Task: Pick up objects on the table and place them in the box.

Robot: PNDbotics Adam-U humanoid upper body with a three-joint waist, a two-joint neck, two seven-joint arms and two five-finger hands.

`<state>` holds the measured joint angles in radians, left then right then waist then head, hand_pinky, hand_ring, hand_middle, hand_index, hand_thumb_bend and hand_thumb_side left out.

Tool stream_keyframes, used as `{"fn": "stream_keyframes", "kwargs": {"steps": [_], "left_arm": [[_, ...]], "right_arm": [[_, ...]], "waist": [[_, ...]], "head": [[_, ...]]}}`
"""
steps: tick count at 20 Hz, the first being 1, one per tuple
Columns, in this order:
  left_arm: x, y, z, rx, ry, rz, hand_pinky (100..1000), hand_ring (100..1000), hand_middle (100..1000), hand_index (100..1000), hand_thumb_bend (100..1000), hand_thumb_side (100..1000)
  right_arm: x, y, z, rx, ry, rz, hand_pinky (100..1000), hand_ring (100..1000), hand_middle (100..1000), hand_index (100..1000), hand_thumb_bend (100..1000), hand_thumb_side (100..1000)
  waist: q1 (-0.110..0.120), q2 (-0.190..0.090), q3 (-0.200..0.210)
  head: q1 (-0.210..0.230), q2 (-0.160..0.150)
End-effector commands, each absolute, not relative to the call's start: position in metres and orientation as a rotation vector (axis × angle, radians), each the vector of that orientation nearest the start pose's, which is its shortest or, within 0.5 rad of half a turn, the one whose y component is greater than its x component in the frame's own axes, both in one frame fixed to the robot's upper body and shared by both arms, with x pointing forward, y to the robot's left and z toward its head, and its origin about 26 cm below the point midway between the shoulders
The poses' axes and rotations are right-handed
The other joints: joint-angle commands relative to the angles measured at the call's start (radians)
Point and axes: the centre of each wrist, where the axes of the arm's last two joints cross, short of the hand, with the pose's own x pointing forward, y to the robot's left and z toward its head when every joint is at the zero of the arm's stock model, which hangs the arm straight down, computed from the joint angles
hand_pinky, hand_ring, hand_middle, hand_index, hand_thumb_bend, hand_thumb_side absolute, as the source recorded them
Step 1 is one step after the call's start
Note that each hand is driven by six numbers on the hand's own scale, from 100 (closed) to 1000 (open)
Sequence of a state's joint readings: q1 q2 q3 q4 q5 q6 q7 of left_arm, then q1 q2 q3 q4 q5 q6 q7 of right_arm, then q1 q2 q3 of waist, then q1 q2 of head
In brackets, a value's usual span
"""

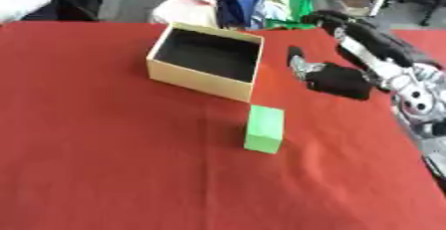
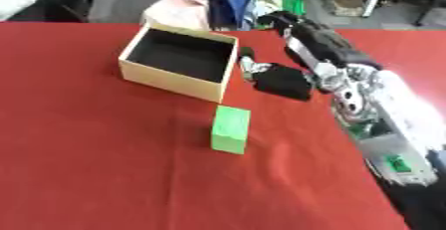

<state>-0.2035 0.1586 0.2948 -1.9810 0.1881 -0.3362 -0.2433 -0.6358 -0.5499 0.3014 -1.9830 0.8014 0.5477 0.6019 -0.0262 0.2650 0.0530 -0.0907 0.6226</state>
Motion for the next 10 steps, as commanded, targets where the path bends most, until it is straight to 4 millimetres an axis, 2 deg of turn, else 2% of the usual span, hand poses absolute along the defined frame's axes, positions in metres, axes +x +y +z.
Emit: {"fn": "stream_keyframes", "kwargs": {"steps": [1, 6, 9, 10], "left_arm": [[0.2820, 0.3219, 0.1759, 0.082, -2.562, -0.213, 598, 585, 717, 887, 100, 542], [0.2824, 0.3217, 0.1767, 0.081, -2.564, -0.217, 598, 585, 717, 887, 100, 542], [0.2826, 0.3215, 0.1772, 0.082, -2.565, -0.220, 598, 584, 718, 887, 100, 541], [0.2826, 0.3215, 0.1772, 0.083, -2.565, -0.220, 598, 584, 718, 887, 100, 541]], "right_arm": [[0.3050, -0.1959, 0.2818, -0.856, -1.576, 1.267, 1000, 1000, 1000, 1000, 100, 975], [0.3050, -0.1951, 0.2821, -0.803, -1.574, 1.281, 975, 1000, 1000, 1000, 100, 958], [0.3050, -0.1948, 0.2814, -0.773, -1.570, 1.292, 956, 1000, 1000, 1000, 100, 895], [0.3049, -0.1949, 0.2813, -0.768, -1.569, 1.295, 956, 1000, 1000, 1000, 100, 905]], "waist": [[0.017, -0.013, -0.003], [0.016, -0.008, -0.004], [0.014, -0.003, -0.004], [0.013, -0.001, -0.004]], "head": [[-0.003, 0.004], [0.008, 0.001], [0.012, 0.002], [0.014, 0.001]]}}
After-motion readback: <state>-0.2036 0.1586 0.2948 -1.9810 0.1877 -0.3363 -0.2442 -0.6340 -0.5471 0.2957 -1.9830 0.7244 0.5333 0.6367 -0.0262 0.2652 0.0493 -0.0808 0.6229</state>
